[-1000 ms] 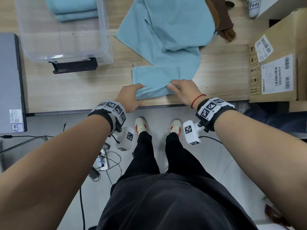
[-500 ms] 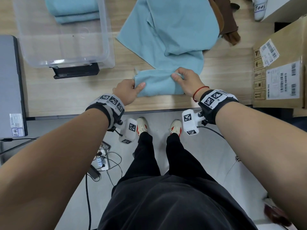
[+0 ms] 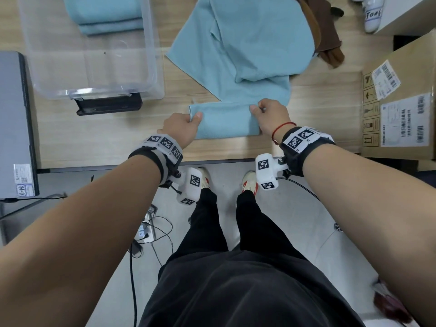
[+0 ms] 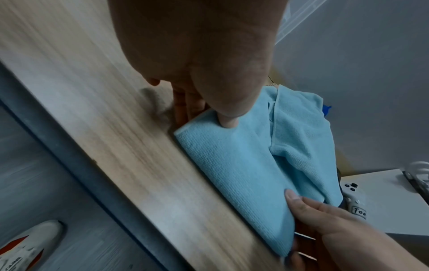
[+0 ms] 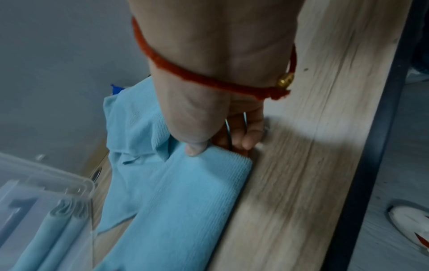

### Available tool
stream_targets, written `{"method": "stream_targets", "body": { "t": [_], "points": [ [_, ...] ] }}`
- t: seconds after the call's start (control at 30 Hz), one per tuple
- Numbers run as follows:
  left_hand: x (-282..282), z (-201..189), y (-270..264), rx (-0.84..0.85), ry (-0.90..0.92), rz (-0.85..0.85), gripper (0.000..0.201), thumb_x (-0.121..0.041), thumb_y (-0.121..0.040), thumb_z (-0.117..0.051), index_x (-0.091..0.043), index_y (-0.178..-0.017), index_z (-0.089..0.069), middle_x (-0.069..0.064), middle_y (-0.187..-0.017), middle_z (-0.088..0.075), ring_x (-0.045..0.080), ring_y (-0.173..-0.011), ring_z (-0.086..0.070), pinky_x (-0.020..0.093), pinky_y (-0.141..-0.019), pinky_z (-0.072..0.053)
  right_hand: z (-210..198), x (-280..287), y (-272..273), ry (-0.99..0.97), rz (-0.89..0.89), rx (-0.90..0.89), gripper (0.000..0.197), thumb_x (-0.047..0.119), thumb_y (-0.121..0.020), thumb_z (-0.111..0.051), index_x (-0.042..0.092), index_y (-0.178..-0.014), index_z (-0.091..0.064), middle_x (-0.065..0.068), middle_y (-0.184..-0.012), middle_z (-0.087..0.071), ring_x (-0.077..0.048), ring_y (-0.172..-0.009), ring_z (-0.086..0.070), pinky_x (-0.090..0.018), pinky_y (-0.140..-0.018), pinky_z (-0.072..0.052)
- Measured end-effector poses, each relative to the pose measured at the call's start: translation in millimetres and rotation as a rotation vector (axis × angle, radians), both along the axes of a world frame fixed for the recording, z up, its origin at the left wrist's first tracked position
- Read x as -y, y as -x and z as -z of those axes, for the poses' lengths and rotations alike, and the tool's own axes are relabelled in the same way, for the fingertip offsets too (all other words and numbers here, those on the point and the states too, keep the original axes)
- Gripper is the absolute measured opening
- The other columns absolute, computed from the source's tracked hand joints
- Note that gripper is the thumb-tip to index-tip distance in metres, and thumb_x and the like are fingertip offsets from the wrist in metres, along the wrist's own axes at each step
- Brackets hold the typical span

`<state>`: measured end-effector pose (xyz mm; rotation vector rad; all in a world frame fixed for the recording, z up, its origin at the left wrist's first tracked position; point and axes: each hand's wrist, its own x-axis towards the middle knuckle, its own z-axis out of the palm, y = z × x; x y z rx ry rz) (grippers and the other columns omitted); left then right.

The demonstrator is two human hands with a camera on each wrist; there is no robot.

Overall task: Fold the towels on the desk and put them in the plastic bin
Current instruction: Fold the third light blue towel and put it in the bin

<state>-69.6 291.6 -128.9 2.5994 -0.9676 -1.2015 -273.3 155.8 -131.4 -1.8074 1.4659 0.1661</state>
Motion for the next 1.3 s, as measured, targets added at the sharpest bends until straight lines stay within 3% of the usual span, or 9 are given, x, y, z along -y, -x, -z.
{"method": "stream_targets", "body": {
  "t": [0.17, 0.3, 0.4, 0.5, 0.63, 0.8, 0.97, 1.07, 1.3],
  "points": [
    [9, 1, 3, -0.009, -0.053, -0.059, 0.058, -0.057, -0.094, -0.04, -0.015, -0.054, -0.038, 0.001, -0.06, -0.048, 0.022, -0.064, -0.05, 0.031, -0.068, -0.037, -2, -7, -4, 0.234, -0.032, -0.012, 0.017, 0.024, -0.092, -0.052, 0.009, -0.1, -0.051, -0.012, -0.097, -0.06, -0.033, -0.088, -0.055, -0.038, -0.072, -0.044],
    [14, 2, 2, 0.0, -0.074, -0.061, 0.061, -0.055, -0.097, -0.037, -0.012, -0.055, -0.042, 0.002, -0.061, -0.048, 0.019, -0.06, -0.046, 0.03, -0.068, -0.034, -16, -26, -23, 0.536, -0.385, 0.167, 0.033, 0.017, -0.089, -0.049, 0.006, -0.119, -0.055, -0.015, -0.122, -0.056, -0.035, -0.11, -0.052, -0.045, -0.089, -0.045],
    [15, 4, 2, 0.037, -0.094, -0.003, 0.062, -0.055, -0.098, -0.033, -0.009, -0.058, -0.048, 0.006, -0.069, -0.052, 0.03, -0.079, -0.053, 0.032, -0.073, -0.035, -17, -51, -36, 0.589, -0.741, 0.087, 0.05, 0.028, -0.094, -0.042, 0.01, -0.141, -0.043, -0.009, -0.15, -0.041, -0.028, -0.14, -0.034, -0.048, -0.117, -0.021],
    [16, 3, 3, 0.064, -0.09, 0.027, 0.059, -0.052, -0.1, -0.032, -0.007, -0.073, -0.059, 0.015, -0.089, -0.062, 0.036, -0.096, -0.057, 0.033, -0.079, -0.038, -3, -66, -35, 0.539, -0.882, -0.028, 0.06, 0.04, -0.099, -0.032, 0.011, -0.151, -0.027, -0.007, -0.16, -0.024, -0.025, -0.149, -0.015, -0.05, -0.119, -0.004],
    [15, 6, 2, 0.04, -0.061, -0.021, 0.062, -0.055, -0.098, -0.034, -0.008, -0.058, -0.043, 0.011, -0.076, -0.055, 0.031, -0.085, -0.053, 0.032, -0.073, -0.037, 19, -60, -10, 0.407, -0.82, -0.167, 0.071, 0.053, -0.1, -0.022, 0.015, -0.156, -0.002, -0.003, -0.164, 0.0, -0.019, -0.151, 0.002, -0.047, -0.121, 0.003],
    [17, 1, 4, 0.025, -0.064, -0.033, 0.062, -0.053, -0.098, -0.035, -0.011, -0.053, -0.037, 0.004, -0.059, -0.043, 0.031, -0.079, -0.052, 0.036, -0.075, -0.041, 20, -42, 7, 0.311, -0.702, -0.182, 0.071, 0.054, -0.1, -0.016, 0.014, -0.156, 0.005, -0.001, -0.163, 0.01, -0.017, -0.15, 0.01, -0.047, -0.121, 0.002],
    [20, -9, 8, 0.313, -0.001, 0.155, 0.035, -0.041, -0.091, -0.054, -0.008, -0.102, -0.052, 0.01, -0.104, -0.056, 0.033, -0.104, -0.056, 0.042, -0.085, -0.043, 22, -40, 10, 0.303, -0.689, -0.203, 0.072, 0.052, -0.101, -0.02, 0.012, -0.155, 0.007, -0.003, -0.163, 0.012, -0.02, -0.15, 0.011, -0.049, -0.121, 0.001],
    [22, -12, 14, 0.432, 0.22, 0.406, 0.045, -0.032, -0.083, -0.06, -0.015, -0.122, -0.047, 0.006, -0.126, -0.047, 0.029, -0.116, -0.046, 0.046, -0.092, -0.037, 23, -43, 8, 0.324, -0.682, -0.207, 0.073, 0.051, -0.101, -0.022, 0.011, -0.155, 0.007, -0.004, -0.163, 0.013, -0.021, -0.15, 0.012, -0.049, -0.121, 0.003],
    [23, -4, 33, 0.416, -0.027, 0.628, 0.065, -0.05, -0.087, -0.06, -0.014, -0.135, -0.035, 0.011, -0.131, -0.047, 0.03, -0.121, -0.042, 0.052, -0.101, -0.03, 20, -46, 3, 0.371, -0.673, -0.249, 0.076, 0.051, -0.1, -0.029, 0.009, -0.155, 0.001, -0.007, -0.164, 0.003, -0.023, -0.15, 0.006, -0.052, -0.12, 0.003]
  ]
}}
